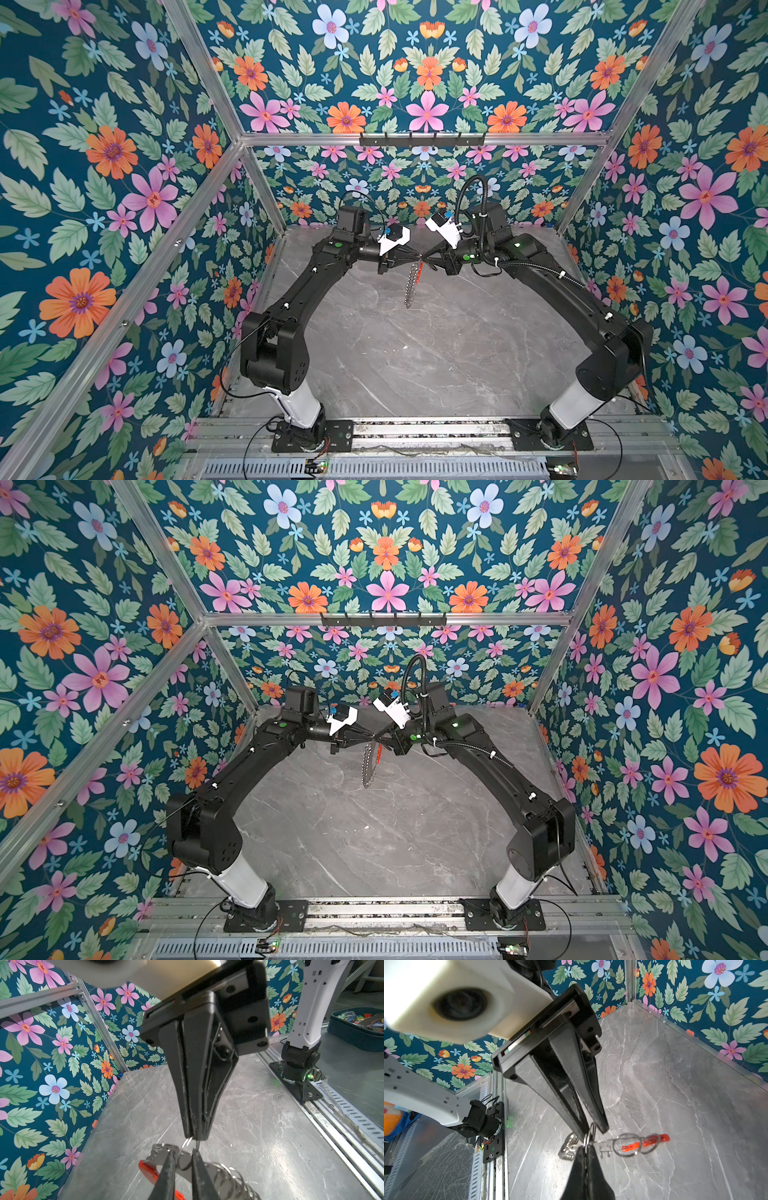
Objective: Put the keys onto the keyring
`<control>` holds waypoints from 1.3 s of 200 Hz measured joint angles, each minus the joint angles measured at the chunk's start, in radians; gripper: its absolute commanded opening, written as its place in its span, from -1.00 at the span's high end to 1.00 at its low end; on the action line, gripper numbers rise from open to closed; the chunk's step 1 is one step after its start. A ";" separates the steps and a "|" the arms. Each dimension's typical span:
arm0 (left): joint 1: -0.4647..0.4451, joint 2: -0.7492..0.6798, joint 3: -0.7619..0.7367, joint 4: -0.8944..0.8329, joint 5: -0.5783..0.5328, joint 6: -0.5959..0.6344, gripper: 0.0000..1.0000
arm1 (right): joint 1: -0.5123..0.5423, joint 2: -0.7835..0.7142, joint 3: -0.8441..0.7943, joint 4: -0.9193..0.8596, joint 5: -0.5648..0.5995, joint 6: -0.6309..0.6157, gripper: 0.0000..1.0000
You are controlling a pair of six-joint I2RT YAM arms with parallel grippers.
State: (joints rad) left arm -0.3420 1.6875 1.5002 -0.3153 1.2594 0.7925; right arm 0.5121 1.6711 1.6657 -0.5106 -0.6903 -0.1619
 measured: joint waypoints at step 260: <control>0.002 -0.103 -0.284 0.469 -0.027 -0.405 1.00 | -0.009 0.007 -0.058 0.044 -0.041 0.115 0.92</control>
State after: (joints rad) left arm -0.3405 1.5841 1.2160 0.1539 1.2327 0.3874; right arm 0.5034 1.6783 1.6077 -0.4667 -0.7311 -0.0471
